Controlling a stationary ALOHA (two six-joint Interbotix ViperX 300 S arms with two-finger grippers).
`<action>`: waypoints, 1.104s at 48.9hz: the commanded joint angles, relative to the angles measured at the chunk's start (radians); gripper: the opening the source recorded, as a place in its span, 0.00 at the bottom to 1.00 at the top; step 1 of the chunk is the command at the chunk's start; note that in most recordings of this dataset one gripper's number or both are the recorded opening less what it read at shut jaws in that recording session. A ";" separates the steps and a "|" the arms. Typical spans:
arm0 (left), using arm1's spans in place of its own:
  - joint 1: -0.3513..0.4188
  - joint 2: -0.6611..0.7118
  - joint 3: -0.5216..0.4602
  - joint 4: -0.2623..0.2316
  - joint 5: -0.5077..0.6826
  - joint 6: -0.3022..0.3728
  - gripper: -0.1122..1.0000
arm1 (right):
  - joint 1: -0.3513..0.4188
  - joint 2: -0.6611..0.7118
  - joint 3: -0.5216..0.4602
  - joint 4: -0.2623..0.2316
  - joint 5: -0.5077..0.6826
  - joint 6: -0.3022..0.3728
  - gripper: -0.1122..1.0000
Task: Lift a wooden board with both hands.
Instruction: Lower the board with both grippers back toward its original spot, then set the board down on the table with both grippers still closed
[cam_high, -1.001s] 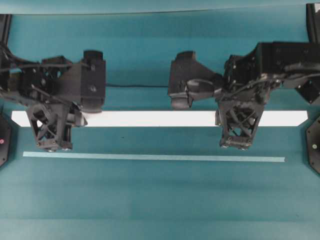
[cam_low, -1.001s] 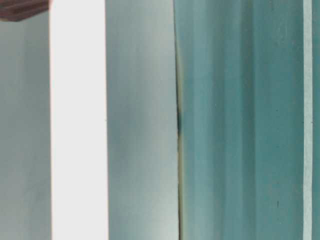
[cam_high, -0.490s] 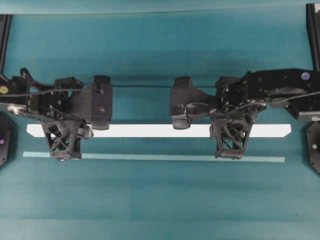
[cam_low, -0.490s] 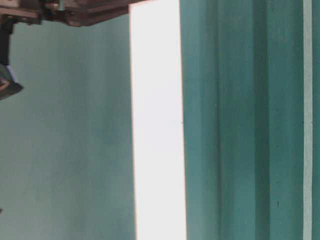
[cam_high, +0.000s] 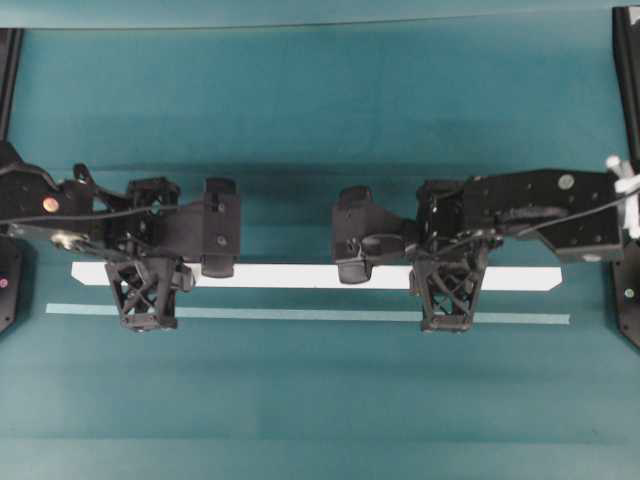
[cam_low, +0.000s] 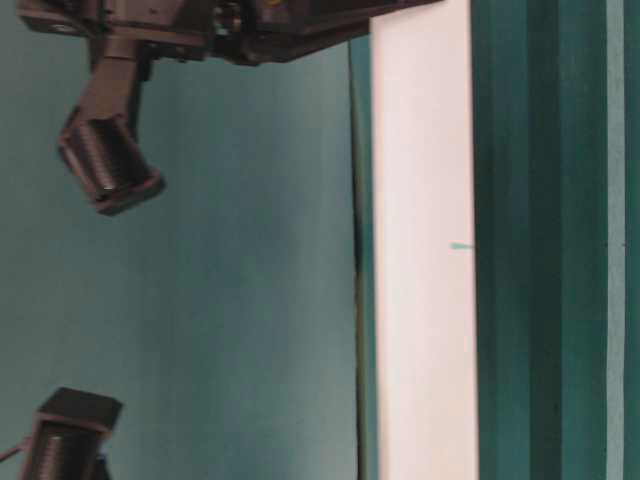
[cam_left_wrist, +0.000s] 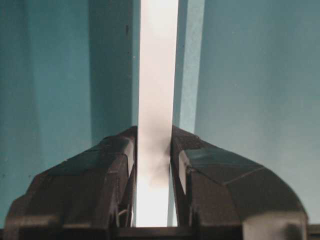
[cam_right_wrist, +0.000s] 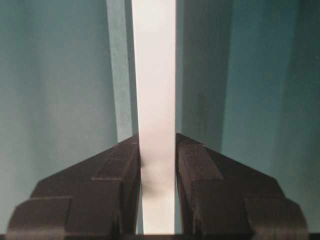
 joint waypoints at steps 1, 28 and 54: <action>0.003 0.009 0.005 0.002 -0.029 -0.003 0.26 | 0.012 0.006 0.006 0.005 -0.031 -0.012 0.30; -0.003 0.103 0.049 0.002 -0.158 -0.031 0.26 | 0.038 0.054 0.067 0.006 -0.160 -0.011 0.30; -0.018 0.130 0.060 0.002 -0.199 -0.055 0.26 | 0.064 0.094 0.069 0.006 -0.201 -0.011 0.30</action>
